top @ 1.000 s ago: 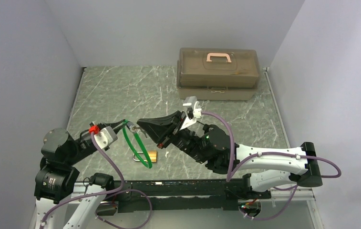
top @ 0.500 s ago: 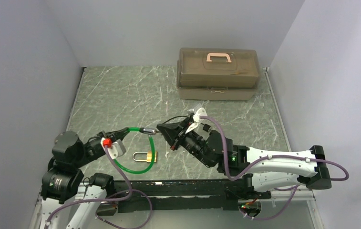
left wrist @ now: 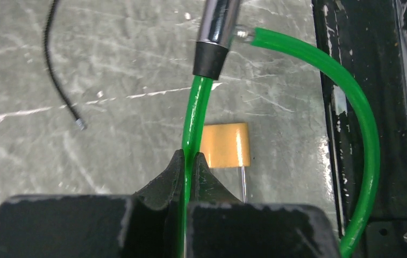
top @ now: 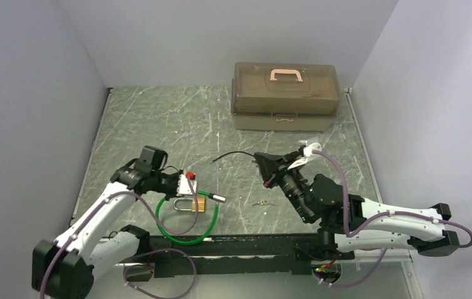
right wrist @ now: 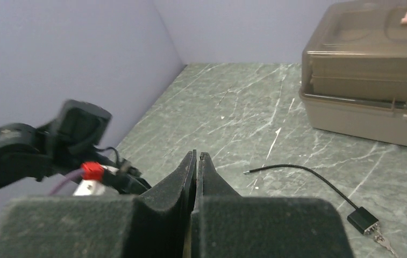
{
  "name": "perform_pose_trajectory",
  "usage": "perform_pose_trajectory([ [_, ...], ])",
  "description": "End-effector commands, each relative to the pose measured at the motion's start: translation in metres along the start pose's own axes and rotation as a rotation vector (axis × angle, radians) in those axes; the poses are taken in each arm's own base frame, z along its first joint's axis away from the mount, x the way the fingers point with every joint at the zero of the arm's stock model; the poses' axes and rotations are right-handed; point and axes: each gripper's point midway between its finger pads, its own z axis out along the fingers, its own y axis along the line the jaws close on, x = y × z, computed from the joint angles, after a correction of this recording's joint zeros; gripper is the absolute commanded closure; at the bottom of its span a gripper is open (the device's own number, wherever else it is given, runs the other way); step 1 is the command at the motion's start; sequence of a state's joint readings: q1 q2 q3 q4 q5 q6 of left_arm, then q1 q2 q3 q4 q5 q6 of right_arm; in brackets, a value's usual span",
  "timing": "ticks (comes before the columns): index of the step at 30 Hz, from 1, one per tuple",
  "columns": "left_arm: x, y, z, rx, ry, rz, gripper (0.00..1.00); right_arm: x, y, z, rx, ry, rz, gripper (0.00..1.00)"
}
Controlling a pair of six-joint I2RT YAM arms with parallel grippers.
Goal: Unlock with the key
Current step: Place the lock at the center of the board.
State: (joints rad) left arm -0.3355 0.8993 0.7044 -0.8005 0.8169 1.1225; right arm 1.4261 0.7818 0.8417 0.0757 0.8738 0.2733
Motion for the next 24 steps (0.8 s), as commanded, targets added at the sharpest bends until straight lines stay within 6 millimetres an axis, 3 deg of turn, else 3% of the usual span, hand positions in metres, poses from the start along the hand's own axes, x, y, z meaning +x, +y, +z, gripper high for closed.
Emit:
perform_pose_trajectory([
  [1, 0.018, -0.012, 0.034, 0.108, 0.006, 0.077, 1.00, -0.004, -0.018, -0.004, 0.075, -0.010, 0.014, 1.00],
  [4, 0.039, -0.025, 0.052, 0.192, 0.060, 0.083, 1.00, -0.012, -0.019, -0.006, 0.079, -0.020, 0.021, 1.00],
  [5, 0.044, -0.025, 0.056, 0.202, 0.072, 0.074, 0.95, -0.014, -0.020, -0.006, 0.081, -0.024, 0.020, 1.00],
  [7, 0.048, -0.028, 0.064, 0.242, 0.082, 0.072, 0.78, -0.019, -0.022, -0.008, 0.084, -0.033, 0.025, 1.00],
  [9, 0.049, -0.032, 0.071, 0.290, 0.092, 0.077, 0.50, -0.021, -0.025, -0.010, 0.090, -0.038, 0.029, 1.00],
  [13, 0.050, -0.039, 0.085, 0.379, 0.132, 0.074, 0.40, -0.025, -0.030, -0.012, 0.100, -0.047, 0.031, 1.00],
  [14, 0.052, -0.039, 0.086, 0.398, 0.144, 0.083, 0.33, -0.026, -0.031, -0.013, 0.101, -0.050, 0.035, 1.00],
  [18, 0.043, -0.024, 0.091, 0.407, 0.197, -0.002, 0.20, -0.026, -0.033, -0.014, 0.101, -0.054, 0.047, 1.00],
  [21, 0.029, -0.015, 0.087, 0.423, 0.227, -0.101, 0.02, -0.024, -0.032, -0.014, 0.097, -0.050, 0.051, 1.00],
  [24, 0.020, -0.008, 0.089, 0.427, 0.203, -0.101, 0.01, -0.025, -0.032, -0.014, 0.091, -0.052, 0.054, 1.00],
])
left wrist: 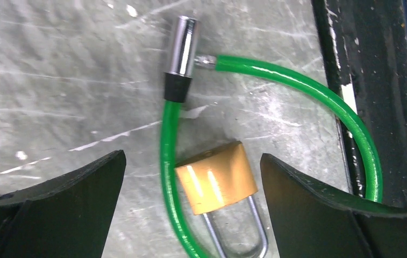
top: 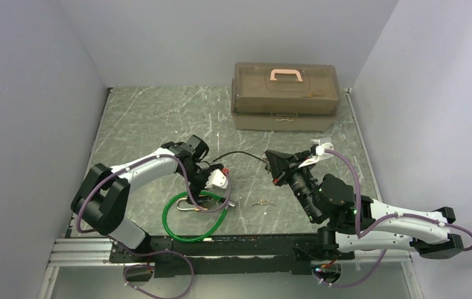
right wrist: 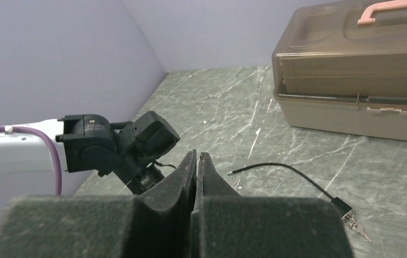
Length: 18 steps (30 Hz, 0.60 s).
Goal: Unlock with the key
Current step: Place the lock at the center of the board.
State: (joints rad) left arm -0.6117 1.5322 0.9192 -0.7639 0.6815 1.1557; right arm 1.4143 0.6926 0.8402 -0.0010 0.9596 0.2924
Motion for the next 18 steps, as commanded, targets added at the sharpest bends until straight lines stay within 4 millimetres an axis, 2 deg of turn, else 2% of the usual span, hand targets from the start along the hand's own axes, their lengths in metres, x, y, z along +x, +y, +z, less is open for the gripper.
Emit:
perform_pose_trajectory([
  [1, -0.015, -0.001, -0.008, 0.026, -0.023, -0.040, 0.01, -0.008, -0.001, -0.001, -0.002, -0.017, 0.028, 1.00],
  [6, -0.019, 0.005, 0.006, 0.044, -0.006, 0.021, 0.01, -0.009, -0.004, -0.002, 0.004, -0.021, 0.040, 1.00],
  [11, -0.024, 0.007, 0.023, 0.065, 0.032, 0.062, 0.09, -0.012, -0.010, -0.005, 0.017, -0.022, 0.042, 1.00],
  [16, -0.020, 0.023, 0.032, 0.015, 0.101, 0.064, 0.19, -0.016, -0.012, -0.007, 0.016, -0.028, 0.050, 1.00],
  [18, -0.024, 0.028, 0.034, -0.012, 0.106, 0.070, 0.24, -0.016, -0.011, -0.007, 0.016, -0.027, 0.047, 1.00],
])
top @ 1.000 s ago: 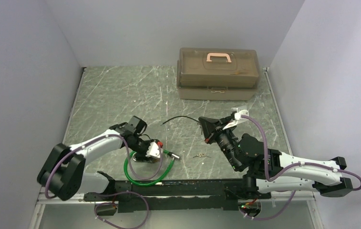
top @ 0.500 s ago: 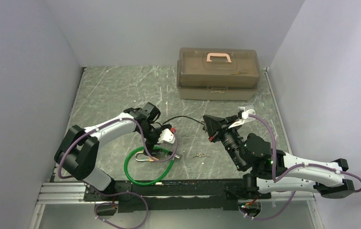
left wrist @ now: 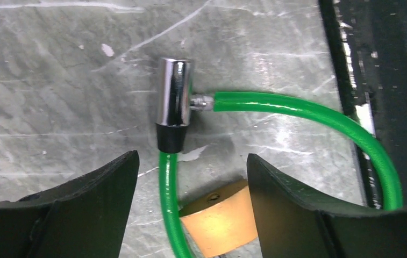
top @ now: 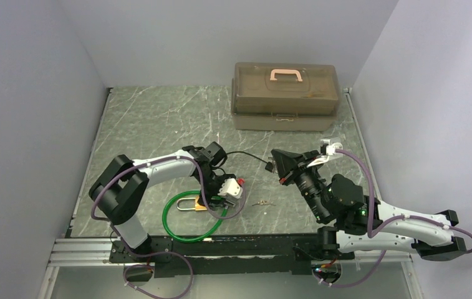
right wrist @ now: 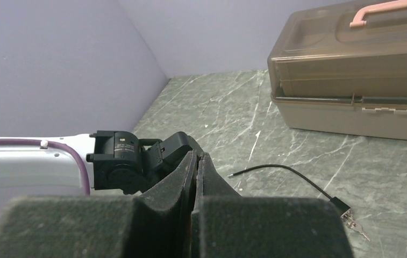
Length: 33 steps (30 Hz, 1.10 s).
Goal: Unlock with the key
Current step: Pick up the lock from the center of the board.
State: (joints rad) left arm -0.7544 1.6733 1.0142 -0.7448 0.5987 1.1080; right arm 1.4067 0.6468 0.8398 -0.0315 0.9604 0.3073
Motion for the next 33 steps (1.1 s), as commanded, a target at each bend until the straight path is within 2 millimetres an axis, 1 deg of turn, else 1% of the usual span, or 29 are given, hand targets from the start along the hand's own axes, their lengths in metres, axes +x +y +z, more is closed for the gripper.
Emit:
perform_pose_trajectory([
  [1, -0.011, 0.025, -0.001, -0.090, 0.021, 0.020, 0.25, -0.008, -0.002, -0.001, 0.009, -0.015, 0.022, 1.00],
  [6, -0.006, 0.026, 0.012, -0.108, 0.096, 0.047, 0.42, -0.011, -0.005, -0.004, 0.010, -0.017, 0.036, 1.00],
  [8, -0.005, 0.025, 0.017, -0.102, 0.123, 0.057, 0.46, -0.013, -0.007, -0.005, 0.011, -0.020, 0.039, 1.00],
  [12, 0.002, 0.024, 0.030, -0.112, 0.198, 0.076, 0.51, -0.018, -0.010, -0.007, 0.020, -0.027, 0.041, 1.00],
  [14, 0.008, 0.024, 0.033, -0.113, 0.229, 0.080, 0.58, -0.021, -0.012, -0.009, 0.021, -0.030, 0.045, 1.00],
  [15, 0.012, 0.023, 0.033, -0.118, 0.242, 0.086, 0.63, -0.022, -0.013, -0.009, 0.021, -0.030, 0.046, 1.00],
  [17, 0.018, 0.019, 0.032, -0.127, 0.253, 0.092, 0.78, -0.025, -0.014, -0.011, 0.021, -0.035, 0.051, 1.00],
  [20, 0.016, 0.016, 0.023, -0.166, 0.245, 0.076, 0.99, -0.026, -0.015, -0.010, 0.021, -0.039, 0.038, 1.00],
  [21, 0.013, 0.017, 0.017, -0.184, 0.244, 0.068, 1.00, -0.026, -0.014, -0.010, 0.021, -0.040, 0.031, 1.00],
  [23, 0.002, 0.021, -0.001, -0.230, 0.235, 0.072, 1.00, -0.028, -0.013, -0.009, 0.021, -0.043, 0.017, 1.00],
  [25, -0.018, 0.031, -0.028, -0.311, 0.199, 0.077, 1.00, -0.031, -0.011, -0.008, 0.016, -0.052, 0.013, 1.00],
  [27, -0.044, 0.040, -0.063, -0.402, 0.143, 0.078, 1.00, -0.036, -0.008, -0.008, 0.004, -0.065, 0.019, 1.00],
  [29, -0.070, 0.042, -0.101, -0.491, 0.080, 0.093, 1.00, -0.041, -0.004, -0.008, -0.010, -0.069, 0.022, 1.00],
  [31, -0.097, 0.036, -0.140, -0.590, 0.001, 0.132, 1.00, -0.044, 0.001, -0.006, -0.022, -0.069, 0.016, 1.00],
  [32, -0.112, 0.029, -0.166, -0.656, -0.052, 0.164, 1.00, -0.044, 0.006, -0.004, -0.033, -0.068, 0.010, 1.00],
  [33, -0.124, 0.021, -0.185, -0.698, -0.099, 0.186, 1.00, -0.045, 0.011, -0.003, -0.048, -0.064, -0.003, 1.00],
])
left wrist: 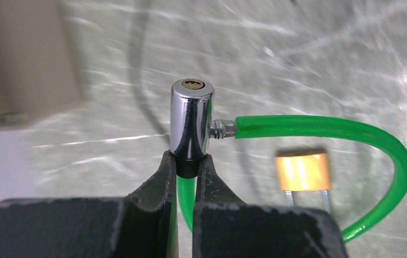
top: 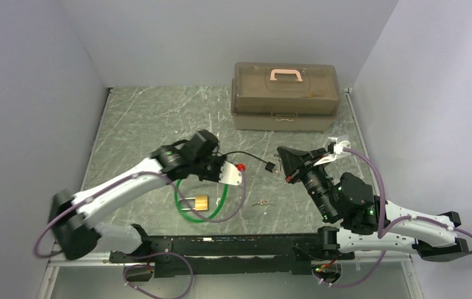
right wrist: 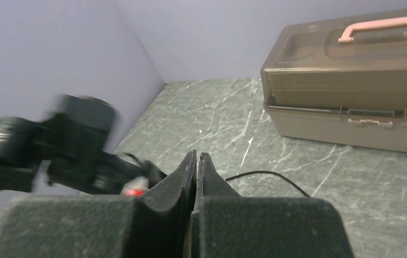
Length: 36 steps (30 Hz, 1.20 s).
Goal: Unlock with the key
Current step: Pick up the lock from the center of the board.
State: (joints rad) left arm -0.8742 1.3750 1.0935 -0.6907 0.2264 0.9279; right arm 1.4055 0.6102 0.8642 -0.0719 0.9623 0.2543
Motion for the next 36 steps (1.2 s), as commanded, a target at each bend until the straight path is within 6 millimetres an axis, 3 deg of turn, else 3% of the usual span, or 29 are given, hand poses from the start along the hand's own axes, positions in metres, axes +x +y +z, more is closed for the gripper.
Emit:
perform_pose_trajectory([
  [1, -0.063, 0.038, -0.113, -0.291, -0.232, 0.041, 1.00, -0.033, 0.023, 0.005, -0.062, -0.050, 0.020, 1.00],
  [6, -0.078, 0.033, -0.202, -0.467, -0.345, 0.015, 1.00, -0.044, 0.068, 0.017, -0.188, -0.052, -0.031, 1.00],
  [10, -0.068, 0.041, -0.253, -0.623, -0.330, 0.014, 1.00, -0.049, 0.107, 0.031, -0.277, -0.047, -0.096, 1.00],
  [13, -0.072, 0.052, -0.293, -0.769, -0.369, 0.032, 1.00, -0.056, 0.137, 0.041, -0.344, -0.066, -0.127, 1.00],
  [15, -0.069, 0.051, -0.308, -0.831, -0.382, 0.059, 1.00, -0.063, 0.156, 0.045, -0.389, -0.080, -0.154, 1.00],
  [22, -0.048, 0.041, -0.325, -0.941, -0.380, 0.011, 0.99, -0.066, 0.207, 0.059, -0.504, -0.086, -0.181, 1.00],
  [29, -0.048, 0.039, -0.330, -0.963, -0.441, -0.063, 1.00, -0.059, 0.225, 0.061, -0.567, -0.120, -0.147, 1.00],
  [36, -0.063, 0.033, -0.329, -0.896, -0.528, -0.090, 1.00, -0.056, 0.242, 0.061, -0.621, -0.144, -0.107, 1.00],
])
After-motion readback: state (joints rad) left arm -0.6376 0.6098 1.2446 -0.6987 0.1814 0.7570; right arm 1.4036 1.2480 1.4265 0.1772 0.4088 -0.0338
